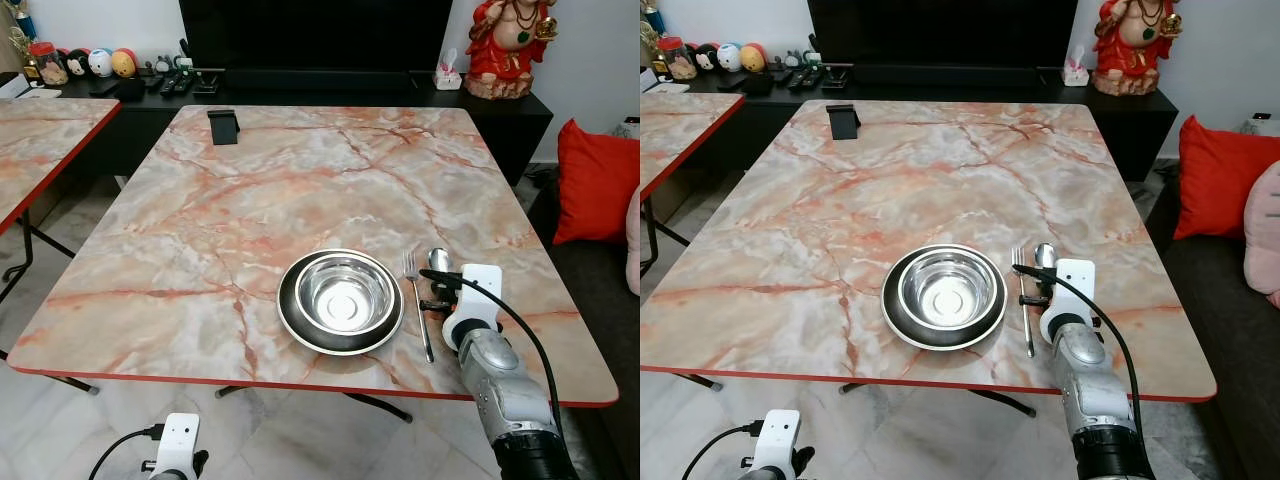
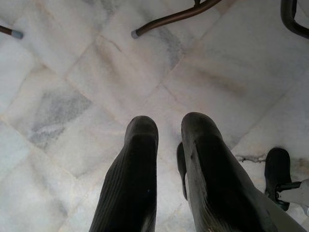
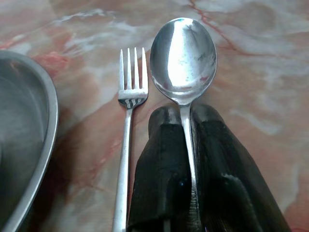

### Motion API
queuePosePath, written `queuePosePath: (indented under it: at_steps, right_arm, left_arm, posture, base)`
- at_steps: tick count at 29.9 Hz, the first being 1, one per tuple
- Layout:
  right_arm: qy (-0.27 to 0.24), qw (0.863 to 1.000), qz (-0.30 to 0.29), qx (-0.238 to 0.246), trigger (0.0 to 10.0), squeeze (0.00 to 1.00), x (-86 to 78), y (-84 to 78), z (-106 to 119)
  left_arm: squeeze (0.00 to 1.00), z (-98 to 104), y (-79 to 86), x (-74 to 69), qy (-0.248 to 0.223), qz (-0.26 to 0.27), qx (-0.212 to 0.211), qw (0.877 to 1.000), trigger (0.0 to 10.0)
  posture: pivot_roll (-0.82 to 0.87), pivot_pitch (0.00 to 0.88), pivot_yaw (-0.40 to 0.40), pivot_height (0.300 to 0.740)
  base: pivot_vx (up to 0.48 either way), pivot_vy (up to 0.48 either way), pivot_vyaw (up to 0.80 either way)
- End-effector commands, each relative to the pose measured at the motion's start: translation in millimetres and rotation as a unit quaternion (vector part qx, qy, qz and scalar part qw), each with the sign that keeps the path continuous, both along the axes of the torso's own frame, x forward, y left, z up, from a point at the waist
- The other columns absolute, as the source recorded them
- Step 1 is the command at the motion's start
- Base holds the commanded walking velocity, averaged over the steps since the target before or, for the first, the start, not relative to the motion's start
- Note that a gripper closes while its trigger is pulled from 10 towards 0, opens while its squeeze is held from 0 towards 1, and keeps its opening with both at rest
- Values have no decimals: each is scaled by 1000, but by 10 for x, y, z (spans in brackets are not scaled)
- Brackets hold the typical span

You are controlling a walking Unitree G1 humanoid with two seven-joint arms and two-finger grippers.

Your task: Setting the table

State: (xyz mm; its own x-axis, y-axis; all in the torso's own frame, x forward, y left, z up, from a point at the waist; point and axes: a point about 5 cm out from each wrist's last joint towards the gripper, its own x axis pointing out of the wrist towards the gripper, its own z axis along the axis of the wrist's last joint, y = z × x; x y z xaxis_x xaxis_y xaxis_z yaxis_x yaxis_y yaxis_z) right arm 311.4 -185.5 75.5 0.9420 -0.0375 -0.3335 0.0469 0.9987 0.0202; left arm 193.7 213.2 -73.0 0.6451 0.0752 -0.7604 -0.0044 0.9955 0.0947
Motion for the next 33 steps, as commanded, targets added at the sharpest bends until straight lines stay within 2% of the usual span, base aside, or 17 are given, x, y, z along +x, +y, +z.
queuePosePath:
  at_steps: [1,12,25,33]
  right_arm:
    - [-2,1000,-1,-11,10000,0,-27,-37,-21]
    - [5,999,-10,-53,10000,0,-98,-130,-74]
    - [-9,999,-18,-46,10000,0,-75,-149,-54]
    - [-19,999,-11,-37,10000,0,-54,-101,-49]
  left_arm:
    - [0,-12,8,-24,6,-3,-1,1000,10000]
    - [0,-13,11,-29,5,-4,-1,1000,10000]
    - [0,-7,24,-20,5,-1,1,1000,10000]
    - [0,-4,30,-17,4,-2,2,1000,10000]
  posture:
    - [-25,0,0,740]
    - [-24,0,-2,740]
    - [-15,0,1,740]
    - [-13,0,4,740]
  base:
    - [0,0,0]
    - [0,0,0]
    - [0,0,0]
    - [0,0,0]
